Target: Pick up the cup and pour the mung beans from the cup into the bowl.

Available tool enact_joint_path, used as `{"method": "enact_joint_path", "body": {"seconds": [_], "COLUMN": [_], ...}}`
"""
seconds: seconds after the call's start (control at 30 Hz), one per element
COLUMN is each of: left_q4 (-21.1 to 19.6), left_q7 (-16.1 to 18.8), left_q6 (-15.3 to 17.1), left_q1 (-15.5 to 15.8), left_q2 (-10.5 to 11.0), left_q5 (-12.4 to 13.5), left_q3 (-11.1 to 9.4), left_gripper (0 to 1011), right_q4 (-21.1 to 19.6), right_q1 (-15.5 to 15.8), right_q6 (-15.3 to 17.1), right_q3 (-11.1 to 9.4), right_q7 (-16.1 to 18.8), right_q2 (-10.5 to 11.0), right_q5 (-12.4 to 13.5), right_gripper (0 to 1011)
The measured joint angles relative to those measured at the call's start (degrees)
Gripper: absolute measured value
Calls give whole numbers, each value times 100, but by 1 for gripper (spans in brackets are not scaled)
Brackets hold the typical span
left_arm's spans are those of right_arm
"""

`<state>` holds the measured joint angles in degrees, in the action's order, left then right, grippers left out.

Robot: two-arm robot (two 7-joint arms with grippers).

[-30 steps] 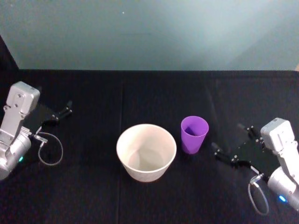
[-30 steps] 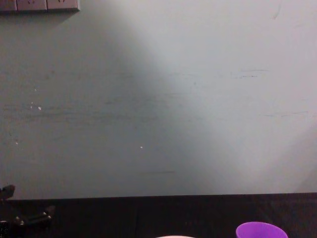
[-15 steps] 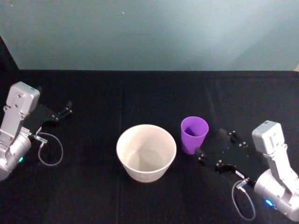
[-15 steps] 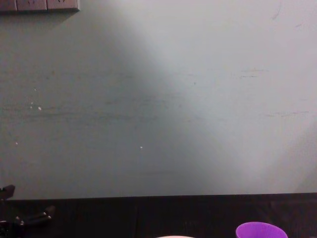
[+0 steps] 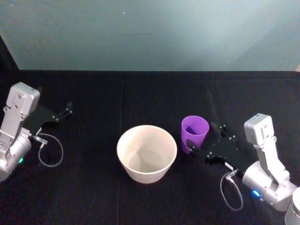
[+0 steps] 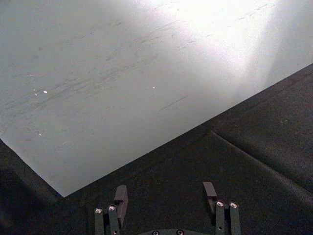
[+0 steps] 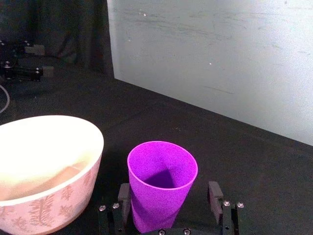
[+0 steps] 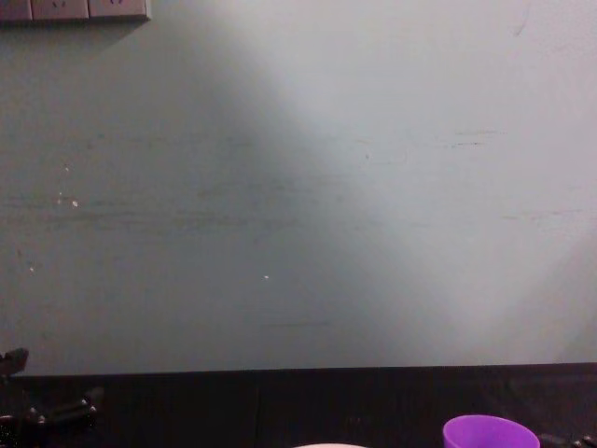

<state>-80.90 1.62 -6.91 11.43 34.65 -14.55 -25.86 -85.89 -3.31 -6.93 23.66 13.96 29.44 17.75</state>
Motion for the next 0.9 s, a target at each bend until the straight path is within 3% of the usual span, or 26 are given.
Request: {"method": "enact_joint_path", "body": {"seconds": [0.4, 0.9], "left_q4": [0, 0], "left_q7": [0, 0], "left_q6": [0, 0], "left_q1": [0, 0], "left_q2": [0, 0], "left_q5": [0, 0], "left_q3": [0, 0], "left_gripper": [1000, 1000], "right_q4": [439, 646], "right_q1": [-155, -287], "right_q6": [-207, -120], "right_q3": [-129, -195], "right_q7": [395, 644], "right_q2": [-389, -647], "right_q5": [290, 217], "right_gripper": [1003, 1003]}}
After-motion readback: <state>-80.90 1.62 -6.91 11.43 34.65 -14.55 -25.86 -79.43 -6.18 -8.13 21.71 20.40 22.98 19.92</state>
